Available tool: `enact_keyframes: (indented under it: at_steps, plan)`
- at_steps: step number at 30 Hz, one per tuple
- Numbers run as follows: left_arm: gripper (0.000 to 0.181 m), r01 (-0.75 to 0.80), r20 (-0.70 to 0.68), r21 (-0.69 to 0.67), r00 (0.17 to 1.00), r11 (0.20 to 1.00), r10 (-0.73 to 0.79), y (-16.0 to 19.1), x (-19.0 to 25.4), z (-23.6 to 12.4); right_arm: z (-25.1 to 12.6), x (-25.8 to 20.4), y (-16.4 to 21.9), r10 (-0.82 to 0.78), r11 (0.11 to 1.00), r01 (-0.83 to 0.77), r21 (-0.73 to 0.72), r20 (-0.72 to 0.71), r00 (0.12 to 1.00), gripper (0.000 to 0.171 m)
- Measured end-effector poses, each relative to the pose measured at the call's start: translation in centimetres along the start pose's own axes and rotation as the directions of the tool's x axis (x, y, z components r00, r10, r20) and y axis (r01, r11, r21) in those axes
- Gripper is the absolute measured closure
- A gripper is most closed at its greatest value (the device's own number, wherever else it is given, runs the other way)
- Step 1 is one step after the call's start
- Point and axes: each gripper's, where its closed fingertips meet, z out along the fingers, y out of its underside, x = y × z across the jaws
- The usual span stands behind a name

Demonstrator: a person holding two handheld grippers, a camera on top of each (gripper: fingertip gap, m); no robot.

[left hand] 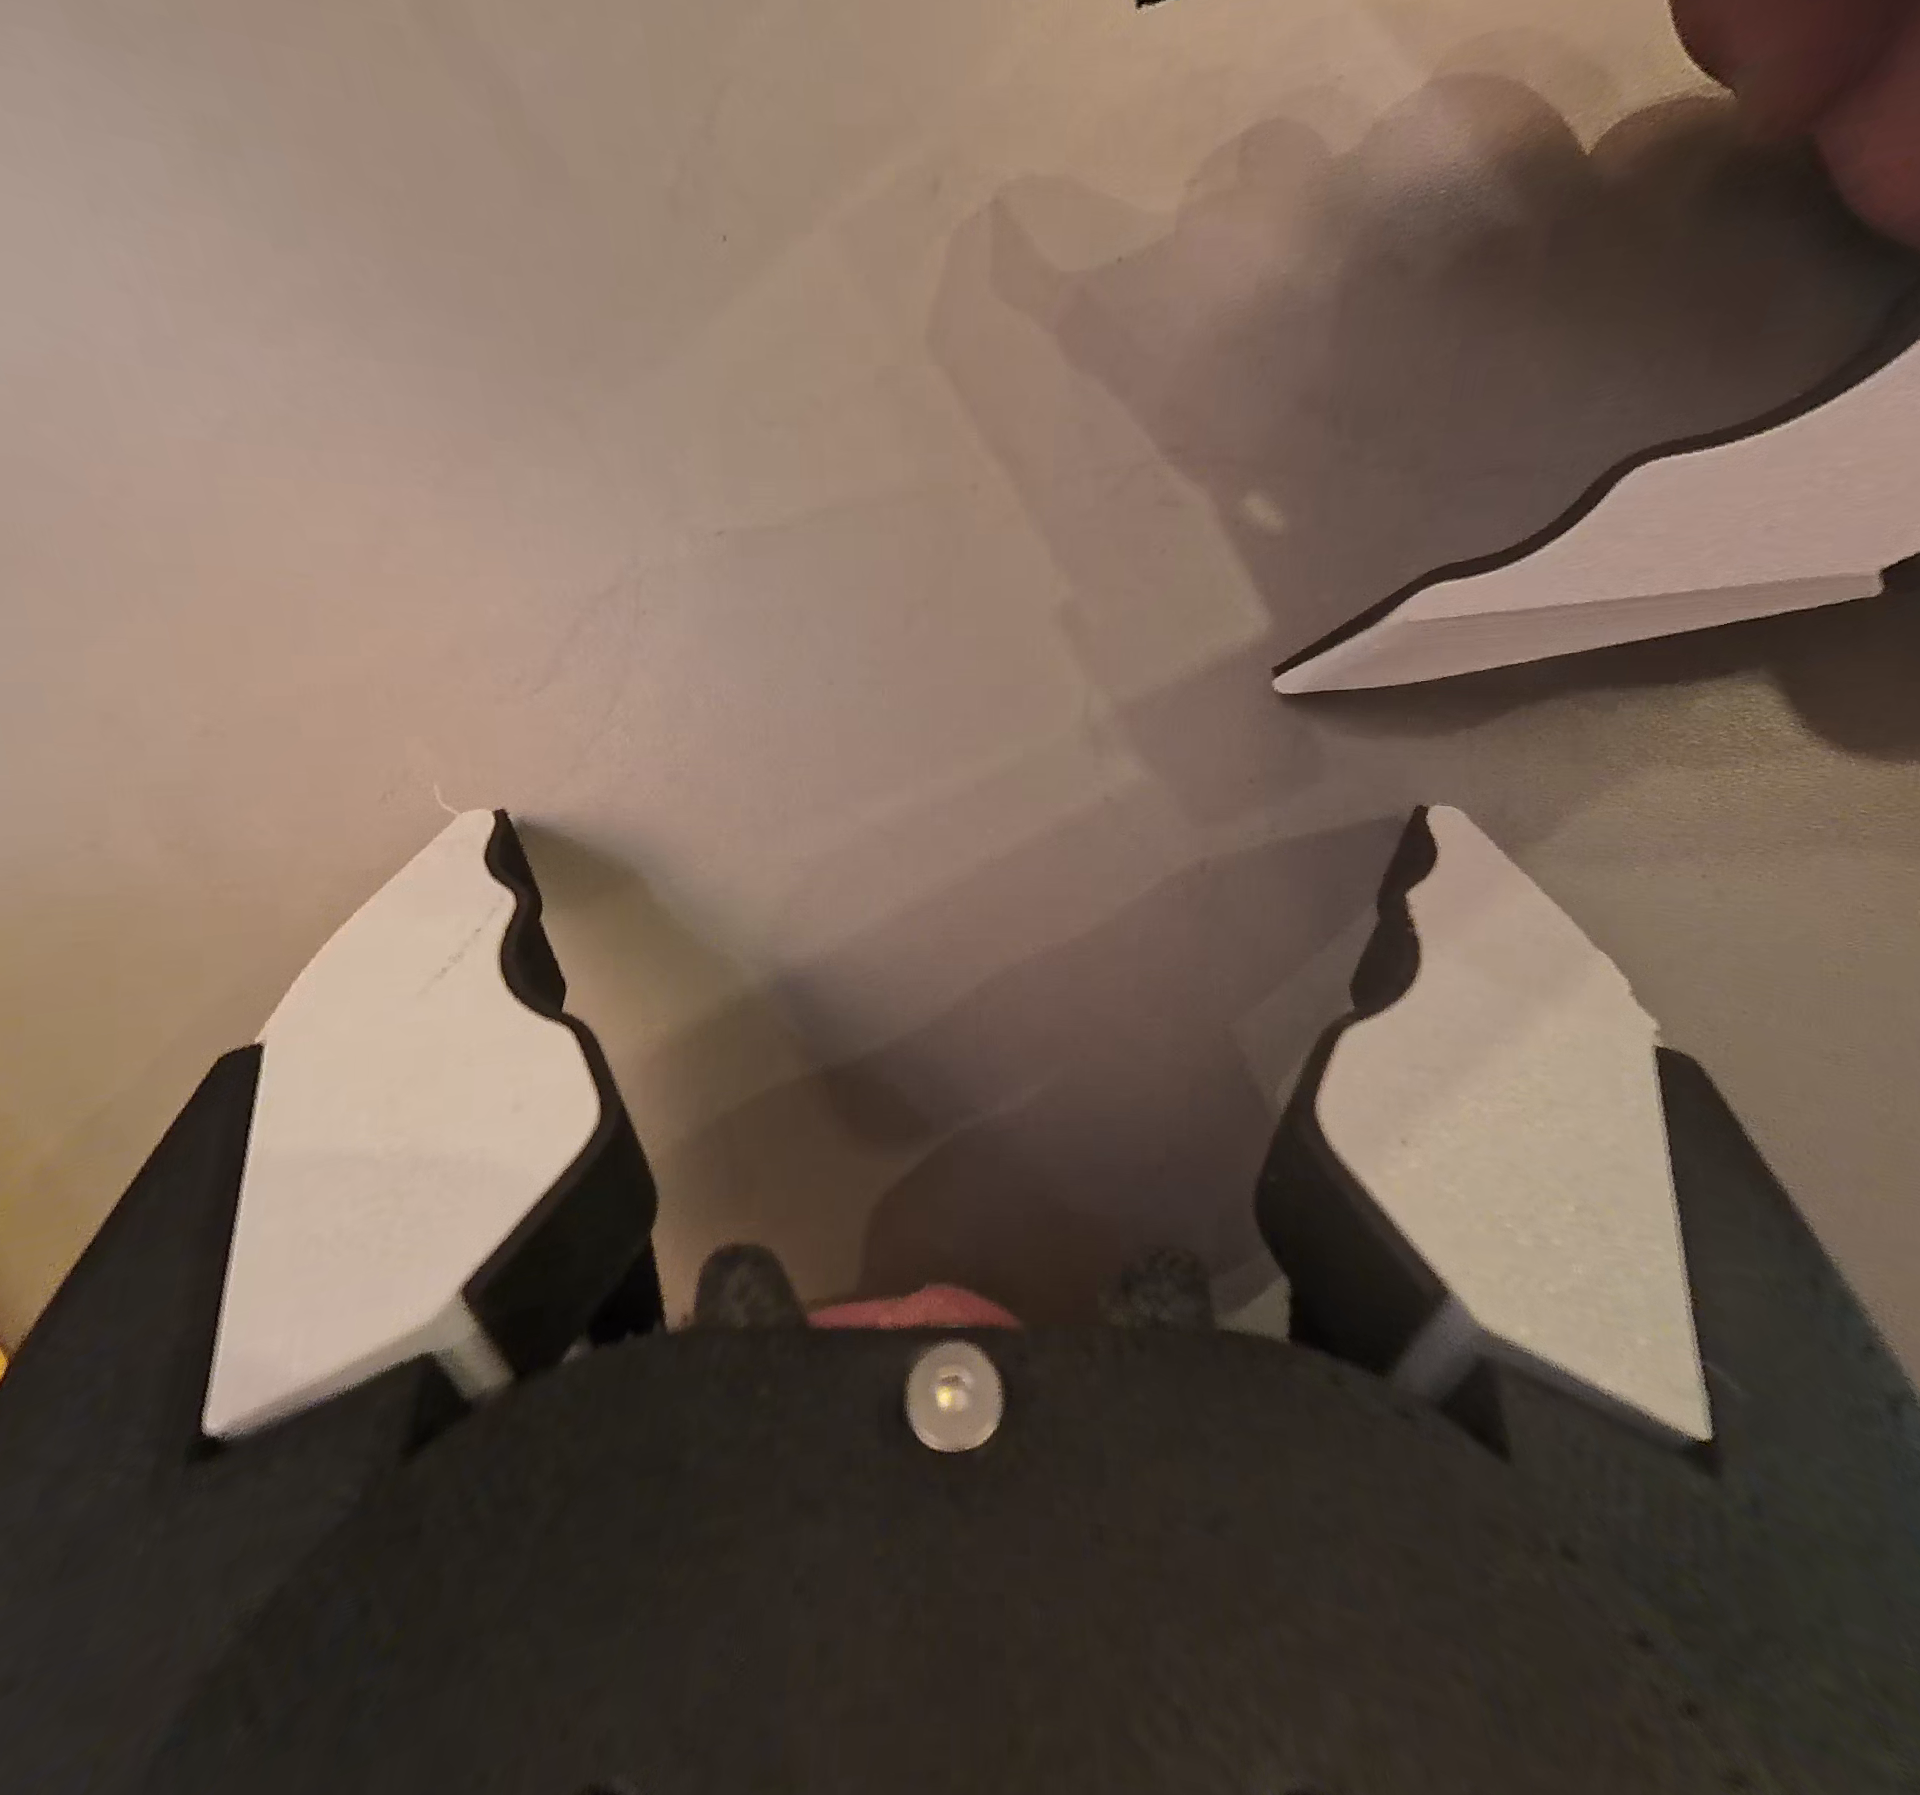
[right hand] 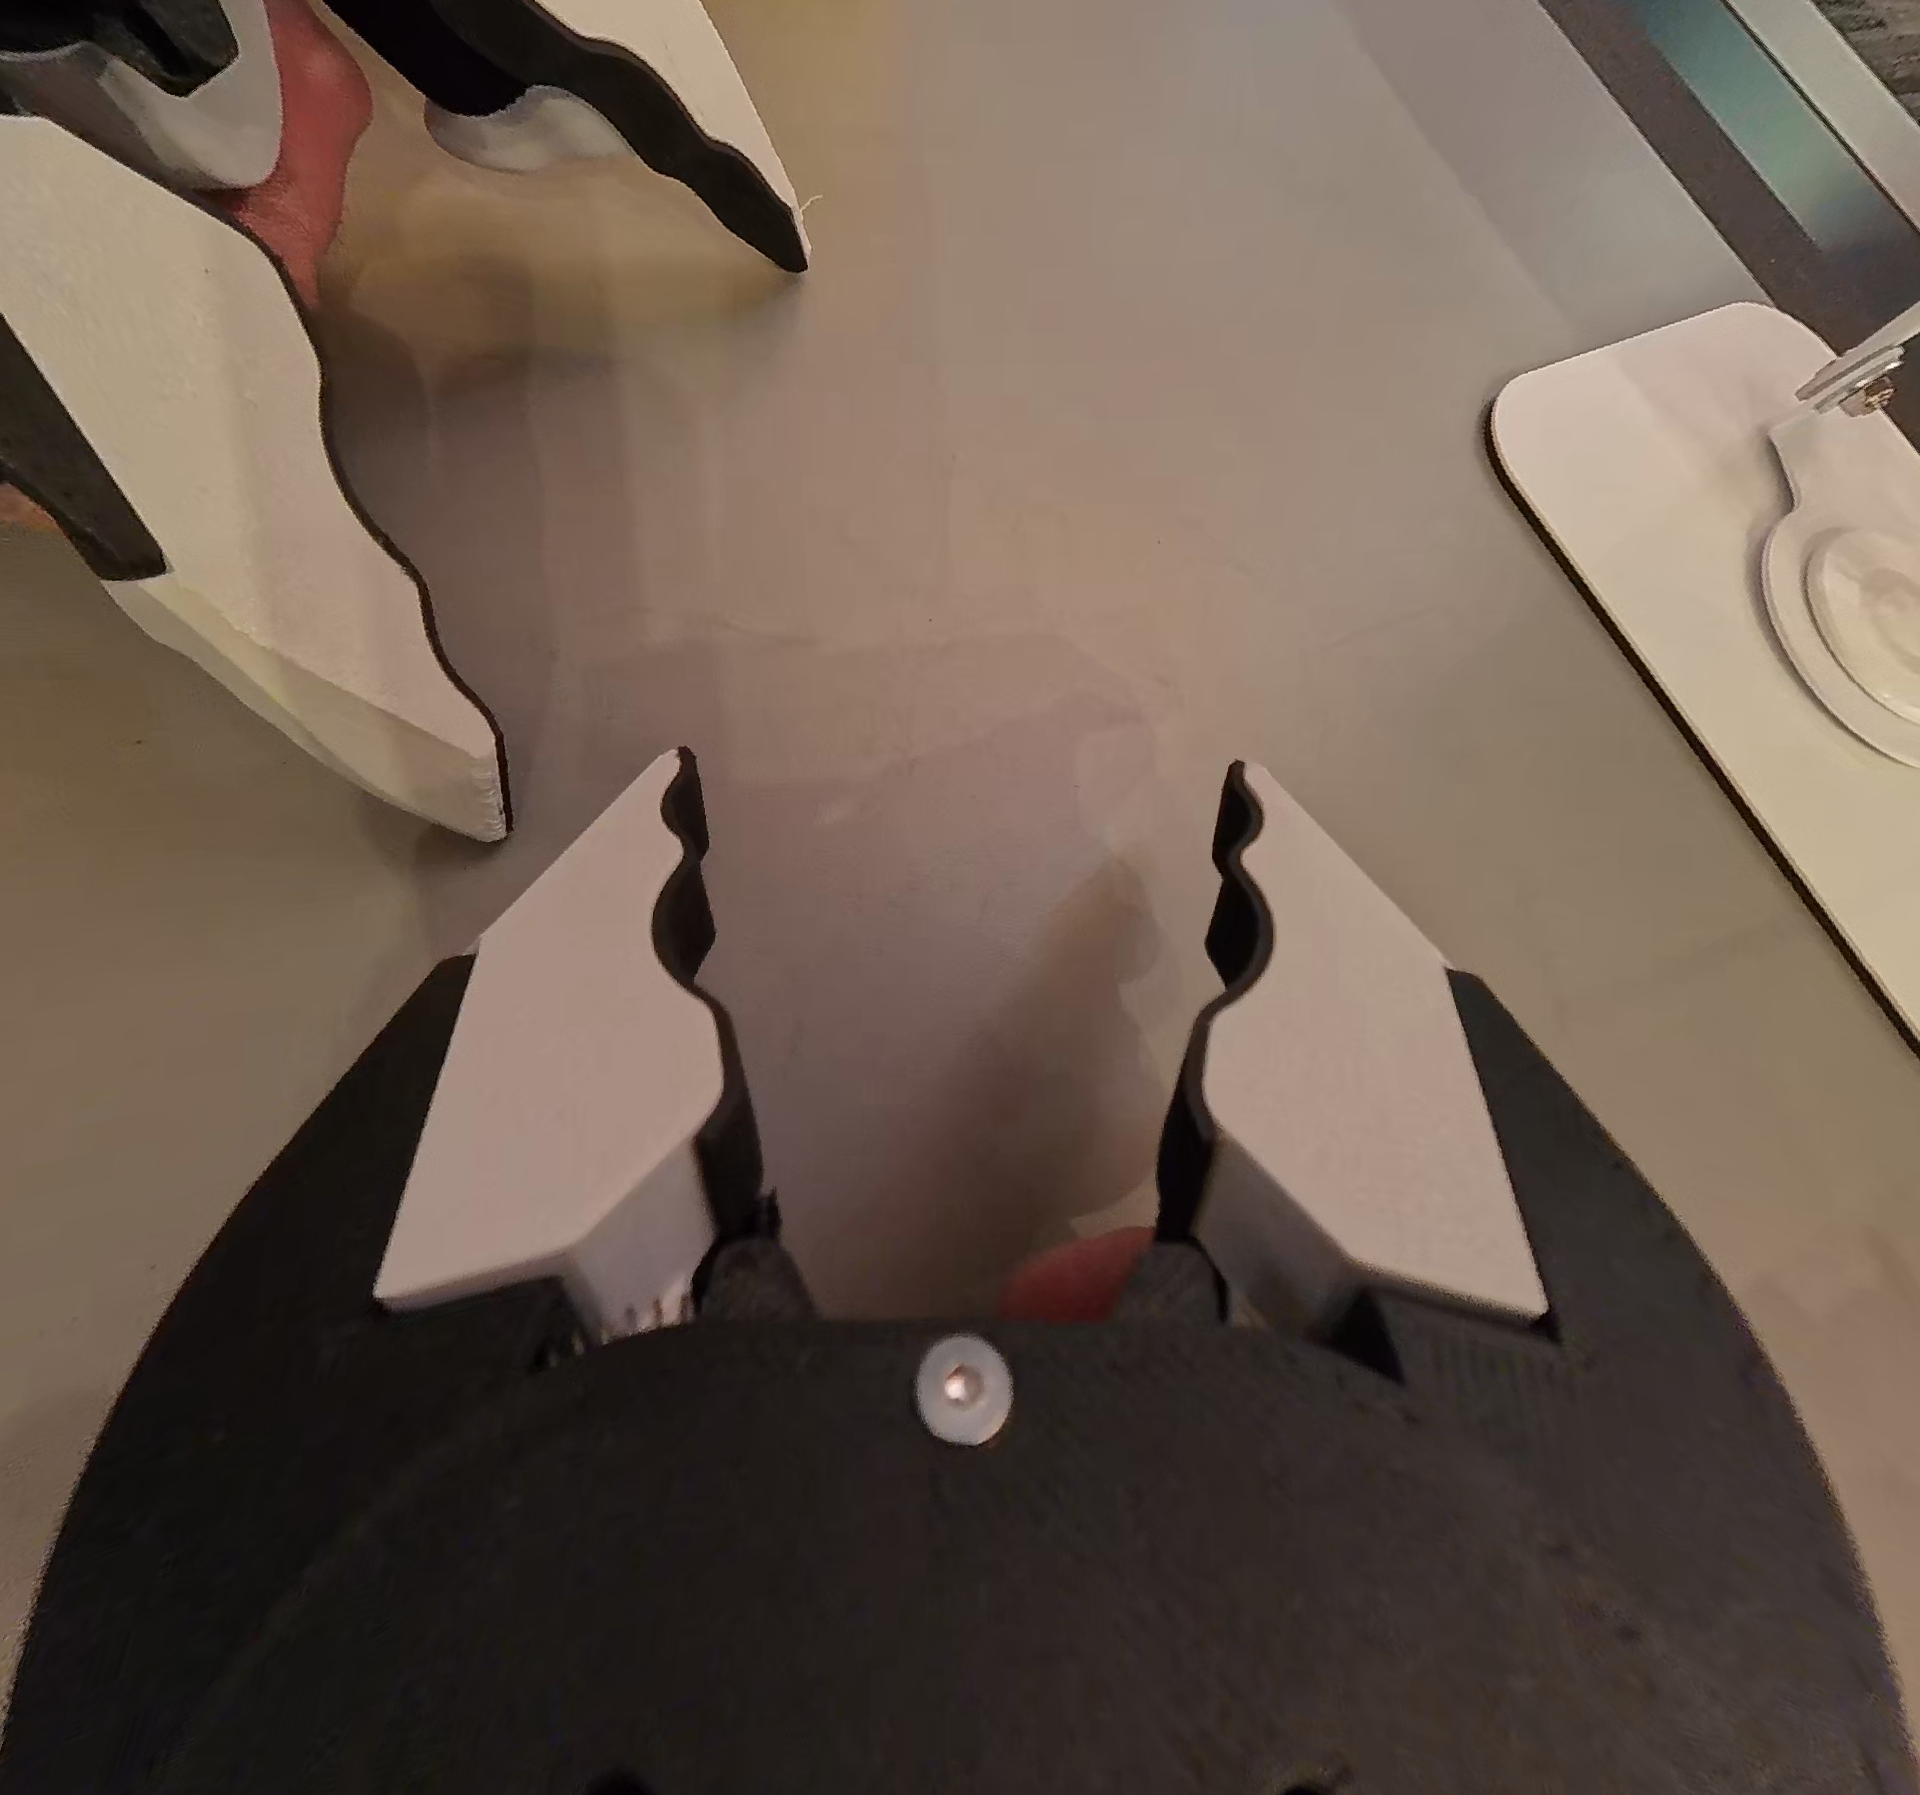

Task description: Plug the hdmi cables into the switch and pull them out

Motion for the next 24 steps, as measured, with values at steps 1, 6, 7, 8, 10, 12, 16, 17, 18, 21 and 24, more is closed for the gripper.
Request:
enact_keyframes:
  at_steps: [1, 6, 7, 8, 10, 12, 16, 17, 18, 21, 24]
  plan:
    - [0.035, -0.001, 0.0, 0.0, 1.0, 1.0, 0.001, -0.01, 0.01, 0.01, -0.01, 0.0, 0.0, -0.001, 1.0, 0.001, 0.0, -0.001, 1.0, 0.075]
    - [0.035, -0.003, -0.002, 0.001, 1.0, 1.0, 0.003, -0.03, 0.05, 0.02, -0.02, 0.0, -0.02, -0.003, 1.0, 0.003, 0.001, -0.003, 1.0, 0.075]
    - [0.035, -0.003, -0.002, 0.002, 1.0, 1.0, 0.003, -0.03, 0.05, 0.02, -0.02, 0.0, -0.02, -0.004, 1.0, 0.004, 0.002, -0.003, 1.0, 0.075]
    - [0.035, -0.003, -0.002, 0.002, 1.0, 1.0, 0.003, -0.03, 0.06, 0.02, -0.02, -0.01, -0.02, -0.004, 1.0, 0.004, 0.002, -0.003, 1.0, 0.075]
    - [0.035, -0.003, -0.002, 0.002, 1.0, 1.0, 0.003, -0.03, 0.06, 0.02, -0.03, -0.01, -0.03, -0.005, 1.0, 0.005, 0.002, -0.004, 1.0, 0.075]
    - [0.035, -0.004, -0.003, 0.003, 1.0, 1.0, 0.004, -0.03, 0.07, 0.02, -0.03, 0.0, -0.03, -0.005, 1.0, 0.005, 0.002, -0.005, 1.0, 0.075]
    - [0.035, -0.005, -0.004, 0.004, 1.0, 1.0, 0.005, -0.05, 0.1, 0.03, -0.02, -0.02, -0.04, -0.007, 1.0, 0.007, 0.003, -0.006, 1.0, 0.075]
    - [0.035, -0.005, -0.004, 0.004, 1.0, 1.0, 0.005, -0.05, 0.1, 0.03, -0.03, -0.01, -0.04, -0.008, 1.0, 0.008, 0.003, -0.007, 1.0, 0.075]
    - [0.035, -0.005, -0.004, 0.004, 1.0, 1.0, 0.005, -0.05, 0.1, 0.02, -0.03, -0.01, -0.04, -0.009, 1.0, 0.009, 0.004, -0.007, 1.0, 0.075]
    - [0.035, -0.005, -0.004, 0.004, 1.0, 1.0, 0.005, -0.05, 0.11, 0.03, -0.03, -0.02, -0.05, -0.01, 1.0, 0.01, 0.004, -0.008, 1.0, 0.075]
    - [0.035, -0.005, -0.003, 0.004, 1.0, 1.0, 0.005, -0.05, 0.11, 0.03, -0.04, -0.02, -0.06, -0.012, 1.0, 0.012, 0.005, -0.01, 1.0, 0.075]
